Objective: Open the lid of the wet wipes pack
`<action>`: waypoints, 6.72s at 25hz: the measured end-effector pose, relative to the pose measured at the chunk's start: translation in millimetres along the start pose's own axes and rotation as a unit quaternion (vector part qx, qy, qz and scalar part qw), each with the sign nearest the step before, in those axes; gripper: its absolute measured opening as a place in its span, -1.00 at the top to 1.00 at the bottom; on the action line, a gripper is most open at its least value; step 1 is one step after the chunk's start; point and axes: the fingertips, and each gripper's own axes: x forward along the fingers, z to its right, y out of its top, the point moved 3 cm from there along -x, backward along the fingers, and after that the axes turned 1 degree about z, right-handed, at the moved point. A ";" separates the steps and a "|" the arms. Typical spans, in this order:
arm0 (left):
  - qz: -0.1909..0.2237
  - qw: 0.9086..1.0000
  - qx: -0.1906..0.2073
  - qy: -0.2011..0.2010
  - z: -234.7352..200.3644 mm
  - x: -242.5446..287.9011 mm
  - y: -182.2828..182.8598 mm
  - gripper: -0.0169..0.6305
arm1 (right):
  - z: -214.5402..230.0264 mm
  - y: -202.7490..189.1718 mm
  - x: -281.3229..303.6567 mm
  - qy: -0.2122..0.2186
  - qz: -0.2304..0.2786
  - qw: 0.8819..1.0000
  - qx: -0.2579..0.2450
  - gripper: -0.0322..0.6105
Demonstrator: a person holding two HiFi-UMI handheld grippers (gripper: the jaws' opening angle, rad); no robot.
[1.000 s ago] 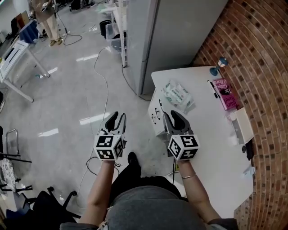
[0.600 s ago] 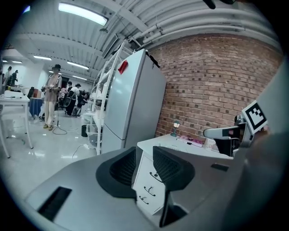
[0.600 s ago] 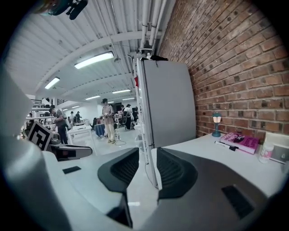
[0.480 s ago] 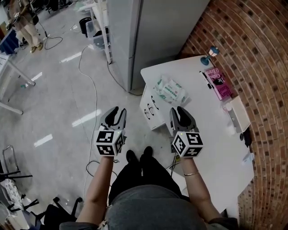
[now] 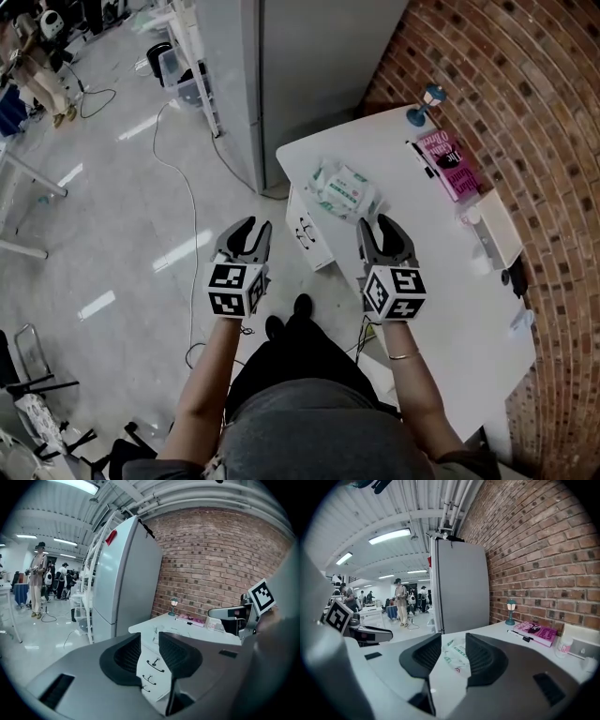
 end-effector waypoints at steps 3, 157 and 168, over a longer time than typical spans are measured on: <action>-0.006 1.000 0.010 -0.008 4.6 17.1 5.1 0.55 | 11.0 2.2 7.7 -0.001 0.002 1.000 -0.001 0.45; -0.242 0.922 0.193 -0.231 78.1 204.4 -46.2 0.41 | 13.8 -64.6 151.3 0.192 -0.393 0.851 -0.290 0.79; -0.242 0.921 0.196 -0.233 77.9 204.5 -46.3 0.43 | 19.3 -60.1 153.6 0.210 -0.408 0.849 -0.260 0.79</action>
